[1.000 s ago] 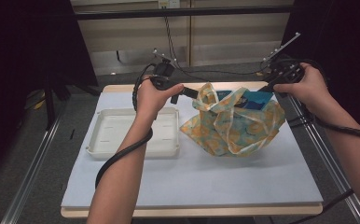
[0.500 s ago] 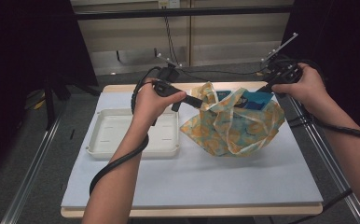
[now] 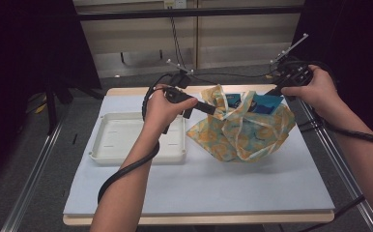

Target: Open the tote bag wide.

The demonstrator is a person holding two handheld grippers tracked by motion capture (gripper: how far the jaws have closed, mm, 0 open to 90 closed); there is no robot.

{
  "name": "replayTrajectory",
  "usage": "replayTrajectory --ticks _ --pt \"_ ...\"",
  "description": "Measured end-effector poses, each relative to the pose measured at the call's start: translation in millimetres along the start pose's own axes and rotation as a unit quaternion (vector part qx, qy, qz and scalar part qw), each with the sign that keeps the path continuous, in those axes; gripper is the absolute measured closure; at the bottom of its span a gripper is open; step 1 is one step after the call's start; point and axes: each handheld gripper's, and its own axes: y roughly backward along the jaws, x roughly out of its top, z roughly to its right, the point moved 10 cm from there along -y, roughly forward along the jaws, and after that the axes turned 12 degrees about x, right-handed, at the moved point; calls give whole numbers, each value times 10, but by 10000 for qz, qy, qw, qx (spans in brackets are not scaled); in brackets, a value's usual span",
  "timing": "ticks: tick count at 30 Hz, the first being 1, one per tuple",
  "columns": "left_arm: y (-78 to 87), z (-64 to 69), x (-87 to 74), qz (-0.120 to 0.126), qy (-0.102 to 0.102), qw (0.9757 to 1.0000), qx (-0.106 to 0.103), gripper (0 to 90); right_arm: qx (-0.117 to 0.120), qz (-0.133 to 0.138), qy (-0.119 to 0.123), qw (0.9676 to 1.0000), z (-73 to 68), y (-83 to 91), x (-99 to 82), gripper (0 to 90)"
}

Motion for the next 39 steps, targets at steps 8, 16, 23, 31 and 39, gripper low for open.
replayTrajectory --ticks 8,16,23,31,39 --pt "5 59 60 7 -68 10000 -34 900 19 17 0 10000 6 5 4 900" --pt "148 90 202 82 -155 9998 120 900 19 8 -41 10000 0 20 -1 900" --pt "139 150 145 115 -658 9973 317 671 30 19 -13 10000 4 10 -8 900" --pt "70 256 94 -24 -1197 9920 388 380 18 -3 -20 10000 -3 -11 -5 900" --pt "-94 336 45 -257 -1840 9811 541 334 26 -1 -13 10000 -3 -18 -7 900"
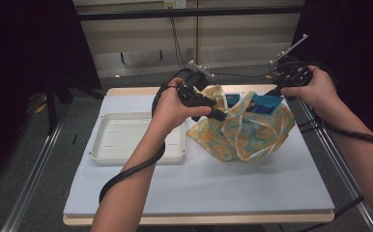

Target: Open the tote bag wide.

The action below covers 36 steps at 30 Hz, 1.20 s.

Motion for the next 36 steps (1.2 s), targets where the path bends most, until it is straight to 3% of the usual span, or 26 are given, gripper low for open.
replayTrajectory --ticks 2,5,6,8,9,15,18,23,25,27,30,35,36 --pt "-37 7 -17 -90 -220 9997 34 374 -3 5 -4 10000 3 1 -1 900" --pt "-78 26 -39 -191 -301 9994 24 464 10 14 10 10000 5 -2 -1 900" --pt "-89 53 -39 -187 -320 9993 -70 541 13 25 1 10000 3 -2 1 900" --pt "-105 71 -34 -198 -349 9991 -142 589 33 31 10 10000 7 -2 0 900" --pt "-105 82 -38 -218 -370 9989 -166 661 26 29 -12 10000 7 3 -1 900" --pt "-66 103 6 -137 -226 9988 -402 889 29 36 -14 10000 6 19 -3 900" --pt "21 85 74 -22 -165 9992 -361 900 21 34 -33 10000 12 16 -14 900" --pt "228 -55 261 221 2 9996 -174 900 36 52 -47 10000 34 22 -34 900" --pt "298 -151 348 330 117 9994 -81 900 33 56 -37 10000 45 29 -42 900" --pt "337 -267 417 359 103 9992 105 900 48 76 -56 9999 45 36 -45 900" --pt "344 -472 509 462 344 9977 353 900 55 98 -76 9999 64 49 -58 900" --pt "211 -722 604 409 412 9956 737 900 82 139 -114 9998 69 55 -65 900" --pt "168 -756 623 437 520 9948 762 900 90 134 -115 9998 75 49 -68 900"
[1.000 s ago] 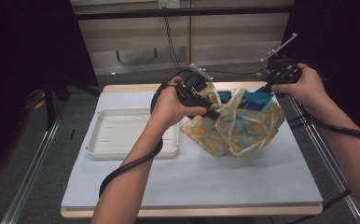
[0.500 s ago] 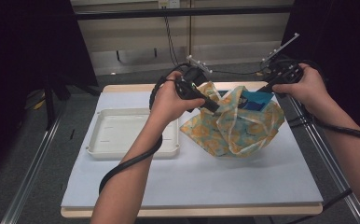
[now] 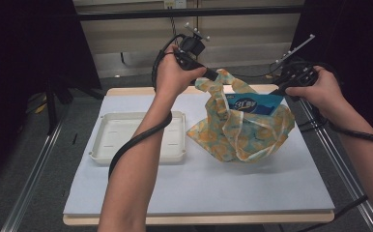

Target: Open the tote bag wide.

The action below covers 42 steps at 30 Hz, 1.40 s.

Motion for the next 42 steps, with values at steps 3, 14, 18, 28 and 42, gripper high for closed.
replayTrajectory --ticks 3,14,18,28,42 --pt "-174 -58 0 -59 69 9999 87 900 -8 -15 -48 10000 21 -17 -12 900" --pt "-76 -39 -197 -51 912 9953 333 259 5 0 -145 9999 97 -23 -89 900" --pt "5 201 -341 -231 774 9967 -30 243 -42 -26 -120 9999 90 -17 -95 900" --pt "-155 369 -509 -396 247 9989 -93 691 -89 -18 -128 9999 59 -31 -104 900" --pt "-20 145 -1074 -468 878 9945 -333 897 -116 4 -260 9996 151 -46 -230 900"
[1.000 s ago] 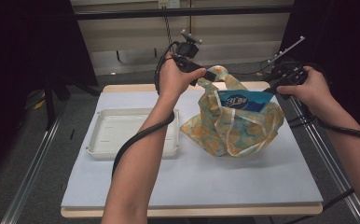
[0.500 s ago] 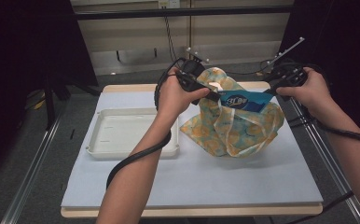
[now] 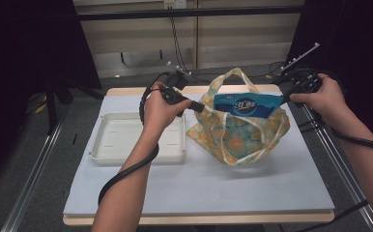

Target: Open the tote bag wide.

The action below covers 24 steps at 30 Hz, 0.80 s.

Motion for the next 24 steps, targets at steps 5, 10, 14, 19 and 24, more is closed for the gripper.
replayTrajectory --ticks 5,10,14,19,24 --pt "-109 9 -196 -46 27 10000 -78 896 -3 11 -52 10000 21 -26 -48 900" --pt "-199 32 -364 -85 -68 9999 -106 894 22 54 -99 9999 65 -83 -126 900" --pt "-284 63 -466 -120 -88 9998 -110 893 31 76 -195 9998 119 -145 -190 900" --pt "-382 36 -573 -179 -153 9997 -36 893 38 107 -253 9996 184 -202 -242 900" --pt "-485 -6 -659 -209 -77 9998 -10 893 22 122 -320 9994 250 -251 -281 900"
